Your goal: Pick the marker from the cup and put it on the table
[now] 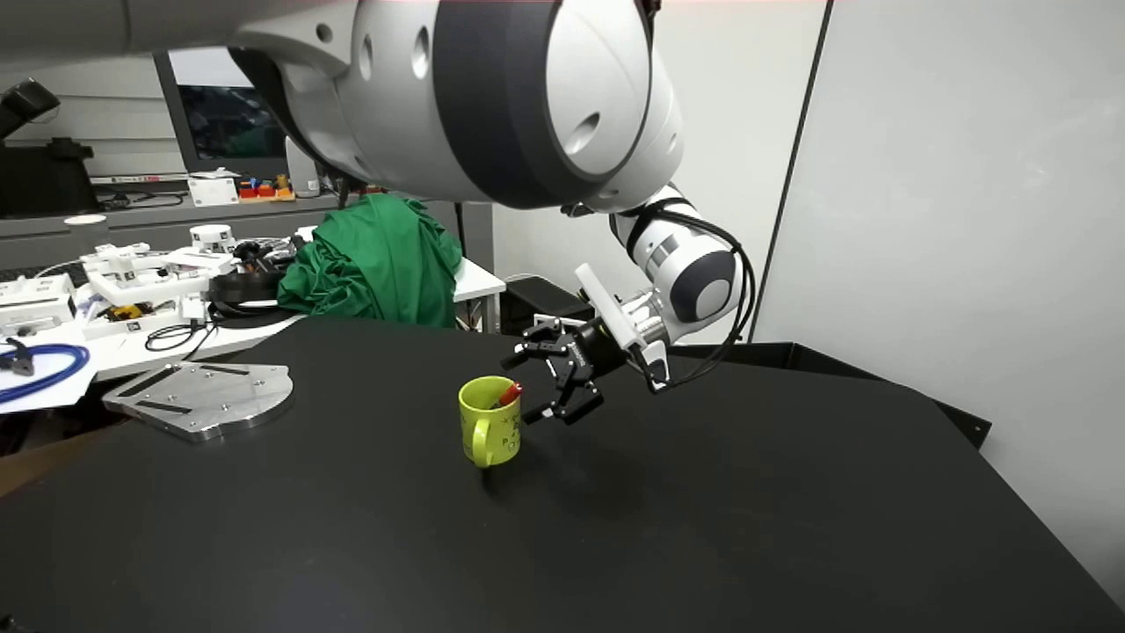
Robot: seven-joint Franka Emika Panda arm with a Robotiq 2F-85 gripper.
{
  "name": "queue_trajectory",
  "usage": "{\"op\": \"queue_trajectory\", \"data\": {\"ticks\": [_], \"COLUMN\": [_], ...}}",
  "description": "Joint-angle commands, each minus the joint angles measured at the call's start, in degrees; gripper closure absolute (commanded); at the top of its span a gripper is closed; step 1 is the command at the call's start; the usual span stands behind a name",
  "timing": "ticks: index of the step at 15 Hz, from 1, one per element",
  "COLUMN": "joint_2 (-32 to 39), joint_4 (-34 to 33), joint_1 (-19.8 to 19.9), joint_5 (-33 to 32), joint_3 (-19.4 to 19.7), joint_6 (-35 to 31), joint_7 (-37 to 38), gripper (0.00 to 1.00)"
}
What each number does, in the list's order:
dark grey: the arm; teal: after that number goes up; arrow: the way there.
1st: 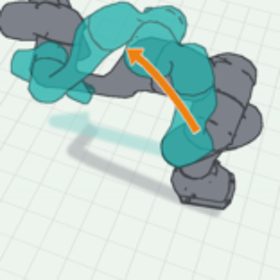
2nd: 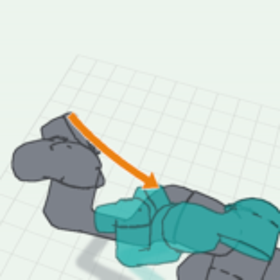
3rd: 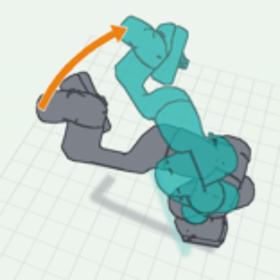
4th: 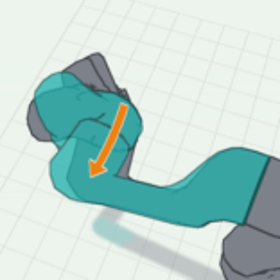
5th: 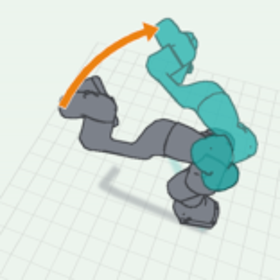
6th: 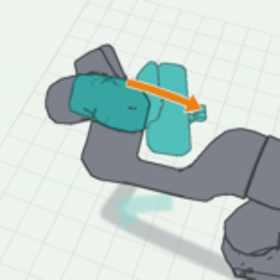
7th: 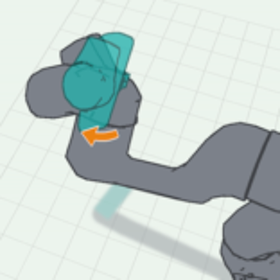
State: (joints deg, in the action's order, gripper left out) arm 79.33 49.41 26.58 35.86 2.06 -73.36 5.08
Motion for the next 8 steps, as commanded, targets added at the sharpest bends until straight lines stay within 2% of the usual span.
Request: {"op": "queue_trajectory", "data": {"ticks": [1, 8], "joint_2": [1.77, 1.24], "joint_4": [-3.2, -3.33], "joint_1": [-0.18, -0.4], "joint_5": [-0.33, -0.16], "joint_3": [0.32, 0.1], "joint_6": [0.09, 0.31], "joint_7": [1.74, 1.77], "gripper": [0.31, 0.81]}}
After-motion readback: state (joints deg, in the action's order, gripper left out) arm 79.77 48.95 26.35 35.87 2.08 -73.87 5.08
